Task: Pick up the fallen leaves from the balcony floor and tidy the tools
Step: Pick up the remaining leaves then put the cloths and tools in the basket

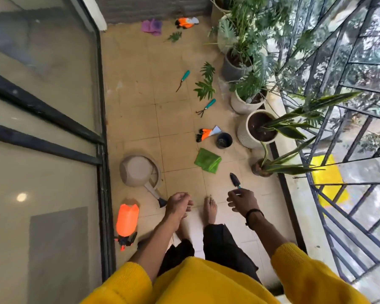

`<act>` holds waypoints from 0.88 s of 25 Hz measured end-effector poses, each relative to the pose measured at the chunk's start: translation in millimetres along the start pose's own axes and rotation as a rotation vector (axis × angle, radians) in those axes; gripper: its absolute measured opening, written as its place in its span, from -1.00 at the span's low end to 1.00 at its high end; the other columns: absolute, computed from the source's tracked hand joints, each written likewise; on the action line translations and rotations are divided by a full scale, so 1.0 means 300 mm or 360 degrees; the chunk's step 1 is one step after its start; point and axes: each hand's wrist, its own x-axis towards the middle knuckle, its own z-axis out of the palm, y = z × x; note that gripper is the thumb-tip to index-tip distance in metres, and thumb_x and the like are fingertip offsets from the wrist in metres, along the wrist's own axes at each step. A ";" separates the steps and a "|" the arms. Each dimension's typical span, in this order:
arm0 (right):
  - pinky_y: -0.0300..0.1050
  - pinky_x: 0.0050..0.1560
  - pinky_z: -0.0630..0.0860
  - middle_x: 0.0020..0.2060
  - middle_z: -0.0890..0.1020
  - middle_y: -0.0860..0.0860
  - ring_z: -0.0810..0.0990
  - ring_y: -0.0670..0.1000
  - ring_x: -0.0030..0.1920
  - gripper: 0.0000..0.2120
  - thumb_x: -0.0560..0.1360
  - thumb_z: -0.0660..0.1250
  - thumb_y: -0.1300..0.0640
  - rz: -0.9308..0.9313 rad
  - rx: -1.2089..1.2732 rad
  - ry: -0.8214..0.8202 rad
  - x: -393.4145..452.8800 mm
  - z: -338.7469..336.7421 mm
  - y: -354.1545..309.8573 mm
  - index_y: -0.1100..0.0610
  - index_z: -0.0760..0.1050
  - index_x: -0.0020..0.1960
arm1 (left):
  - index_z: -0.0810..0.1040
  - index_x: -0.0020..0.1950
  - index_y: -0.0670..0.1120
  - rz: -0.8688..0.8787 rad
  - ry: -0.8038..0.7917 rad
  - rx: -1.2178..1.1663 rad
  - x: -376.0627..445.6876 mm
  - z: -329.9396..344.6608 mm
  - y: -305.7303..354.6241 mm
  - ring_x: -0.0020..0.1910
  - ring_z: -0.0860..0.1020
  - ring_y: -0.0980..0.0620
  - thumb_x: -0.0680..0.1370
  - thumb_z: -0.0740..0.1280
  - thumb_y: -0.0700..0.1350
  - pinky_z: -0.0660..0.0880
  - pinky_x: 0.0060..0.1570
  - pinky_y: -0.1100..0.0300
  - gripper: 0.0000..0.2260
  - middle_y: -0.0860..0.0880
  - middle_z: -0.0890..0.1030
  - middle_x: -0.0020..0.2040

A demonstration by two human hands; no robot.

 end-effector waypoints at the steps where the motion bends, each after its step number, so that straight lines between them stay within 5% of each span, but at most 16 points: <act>1: -0.10 -0.25 0.60 -0.19 0.71 0.16 0.64 0.04 -0.31 -0.89 0.55 0.33 0.19 0.0009 0.0020 0.0003 0.020 0.002 -0.015 0.22 0.60 -0.03 | 0.61 0.07 -0.04 -0.0003 0.0003 0.0038 0.024 0.014 0.022 -0.31 0.56 0.02 0.61 0.35 -0.09 0.41 -0.35 0.23 -0.91 -0.01 0.69 -0.25; 9: -0.07 -0.26 0.62 -0.26 0.73 0.09 0.68 0.03 -0.32 -0.83 0.52 0.35 0.13 0.0146 0.0081 -0.0073 0.304 -0.017 -0.121 0.22 0.62 0.01 | 0.59 -0.01 -0.03 0.0039 0.0078 0.0166 0.230 0.151 0.259 -0.35 0.55 0.02 0.59 0.36 -0.15 0.36 -0.42 0.25 -0.96 -0.08 0.69 -0.23; 16: 0.05 -0.08 0.65 -0.29 0.71 0.03 0.71 0.12 -0.16 -0.72 0.30 0.27 -0.16 0.0119 -0.0329 -0.0174 0.937 0.184 0.007 0.06 0.56 -0.28 | 0.62 -0.08 -0.02 -0.0105 0.0126 0.0369 0.828 0.386 0.165 -0.48 0.53 0.15 0.57 0.36 -0.14 0.37 -0.44 0.28 -0.93 -0.01 0.67 -0.27; 20: -0.16 -0.15 0.39 -0.21 0.62 0.07 0.58 0.12 -0.12 -0.84 0.49 0.29 0.10 0.0203 -0.0611 -0.0303 1.345 0.353 0.108 0.07 0.49 -0.26 | 0.67 -0.02 -0.07 -0.0230 0.0042 0.0672 1.286 0.500 0.032 -0.39 0.60 0.02 0.48 0.38 0.03 0.47 -0.33 0.20 -0.80 0.03 0.66 -0.37; 22: -0.16 -0.17 0.37 -0.14 0.68 0.14 0.63 0.18 -0.06 -0.87 0.47 0.30 0.11 0.0229 -0.0632 -0.0264 1.520 0.421 0.148 0.10 0.53 -0.23 | 0.67 -0.02 0.00 -0.0219 -0.0039 0.0809 1.485 0.532 0.020 -0.20 0.70 -0.04 0.36 0.34 0.16 0.61 -0.10 0.03 -0.68 0.04 0.71 -0.30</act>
